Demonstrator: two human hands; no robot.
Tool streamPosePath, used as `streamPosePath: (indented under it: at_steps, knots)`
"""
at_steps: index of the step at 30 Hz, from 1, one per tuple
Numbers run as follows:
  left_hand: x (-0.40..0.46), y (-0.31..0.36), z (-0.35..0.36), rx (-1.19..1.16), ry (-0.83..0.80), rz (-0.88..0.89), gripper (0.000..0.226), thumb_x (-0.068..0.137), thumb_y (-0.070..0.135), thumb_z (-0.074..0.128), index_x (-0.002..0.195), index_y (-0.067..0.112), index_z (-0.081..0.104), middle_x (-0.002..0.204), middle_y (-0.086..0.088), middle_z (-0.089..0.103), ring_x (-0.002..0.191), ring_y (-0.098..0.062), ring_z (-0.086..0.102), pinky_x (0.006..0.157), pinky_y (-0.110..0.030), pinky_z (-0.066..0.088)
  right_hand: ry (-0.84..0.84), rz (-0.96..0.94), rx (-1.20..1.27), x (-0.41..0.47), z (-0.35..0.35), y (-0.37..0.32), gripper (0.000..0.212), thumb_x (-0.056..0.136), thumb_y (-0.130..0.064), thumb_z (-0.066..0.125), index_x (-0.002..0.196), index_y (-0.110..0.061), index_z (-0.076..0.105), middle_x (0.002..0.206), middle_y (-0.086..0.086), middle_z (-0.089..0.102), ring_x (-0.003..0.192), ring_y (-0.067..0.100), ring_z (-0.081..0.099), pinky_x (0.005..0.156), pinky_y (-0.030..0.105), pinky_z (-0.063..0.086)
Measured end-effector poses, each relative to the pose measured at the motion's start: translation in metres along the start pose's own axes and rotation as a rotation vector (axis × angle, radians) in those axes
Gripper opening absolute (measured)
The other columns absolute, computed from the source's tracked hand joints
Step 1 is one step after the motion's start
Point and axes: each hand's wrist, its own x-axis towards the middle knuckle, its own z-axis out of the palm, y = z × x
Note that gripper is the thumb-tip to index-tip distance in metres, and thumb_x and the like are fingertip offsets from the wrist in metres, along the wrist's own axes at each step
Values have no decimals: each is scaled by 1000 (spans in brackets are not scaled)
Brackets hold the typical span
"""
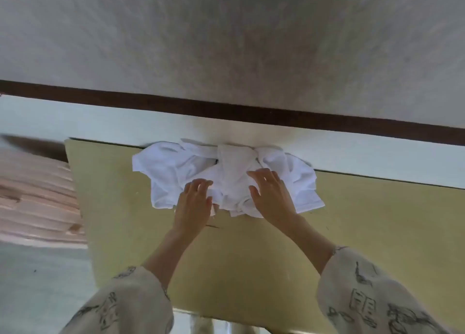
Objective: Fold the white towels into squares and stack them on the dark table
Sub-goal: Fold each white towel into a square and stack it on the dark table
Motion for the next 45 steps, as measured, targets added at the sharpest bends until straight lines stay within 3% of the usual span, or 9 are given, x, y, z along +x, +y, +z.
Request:
streamPosePath:
  at_steps: [4, 8, 13, 18, 24, 29, 34, 38, 45]
  knots:
    - [27, -12, 19, 212, 27, 86, 55, 63, 3, 77, 114, 9, 58, 115, -14, 59, 102, -35, 57, 78, -42, 51, 166, -123, -121, 32, 19, 7, 42, 73, -8, 74, 113, -11, 64, 117, 12, 62, 105, 33, 60, 80, 46, 53]
    - [44, -16, 29, 298, 46, 92, 59, 51, 3, 80, 104, 13, 56, 106, -10, 60, 90, -31, 57, 72, -37, 50, 127, -149, -185, 48, 33, 15, 51, 68, -15, 78, 116, -13, 63, 122, 9, 61, 111, 31, 58, 84, 46, 49]
    - [55, -21, 13, 151, 144, 170, 11, 75, 2, 66, 83, 10, 67, 85, -4, 65, 75, -25, 62, 68, -31, 45, 106, -125, -202, 52, 40, 17, 55, 66, -26, 79, 117, -13, 60, 121, 9, 61, 111, 30, 58, 87, 49, 45]
    - [55, -5, -33, -68, 128, 209, 21, 92, 12, 48, 102, 5, 65, 93, -6, 67, 85, -23, 62, 78, -23, 40, 185, -82, -205, 54, 32, 2, 45, 70, -41, 76, 104, -14, 62, 110, 5, 65, 100, 28, 62, 81, 50, 46]
    - [53, 31, -105, -277, 221, 243, 25, 91, 9, 44, 102, 6, 66, 94, -3, 66, 84, -5, 53, 77, 4, 31, 345, 69, -155, 48, 6, -15, 5, 75, -15, 69, 80, -12, 70, 82, 3, 70, 83, 27, 64, 74, 44, 45]
    - [40, 35, -147, -309, 232, 230, 13, 90, 13, 55, 94, 11, 67, 86, 9, 63, 78, -5, 54, 72, 5, 32, 366, 210, -34, 23, -28, -22, 24, 95, -21, 45, 96, -8, 65, 90, 6, 70, 93, 28, 60, 81, 39, 39]
    - [28, 30, -177, -291, 236, 191, 18, 84, 27, 65, 77, 11, 63, 69, 6, 61, 64, -7, 53, 60, -6, 37, 507, 350, 233, -9, -74, -35, 25, 97, -27, 45, 97, -7, 60, 93, 9, 68, 87, 26, 61, 74, 32, 44]
    - [21, 29, -192, -176, 181, 294, 15, 90, 18, 57, 93, 7, 68, 90, -5, 63, 83, -17, 56, 72, -16, 32, 586, 340, 288, -35, -108, -42, 24, 92, -31, 55, 86, -11, 67, 79, -2, 66, 75, 18, 62, 68, 24, 39]
    - [-9, 43, -209, -129, 187, 375, 19, 91, 7, 54, 105, 6, 67, 101, -9, 62, 96, -21, 55, 81, -17, 32, 650, 278, 334, -84, -142, -46, 18, 88, -24, 62, 93, -11, 73, 87, -3, 71, 73, 10, 59, 67, 3, 36]
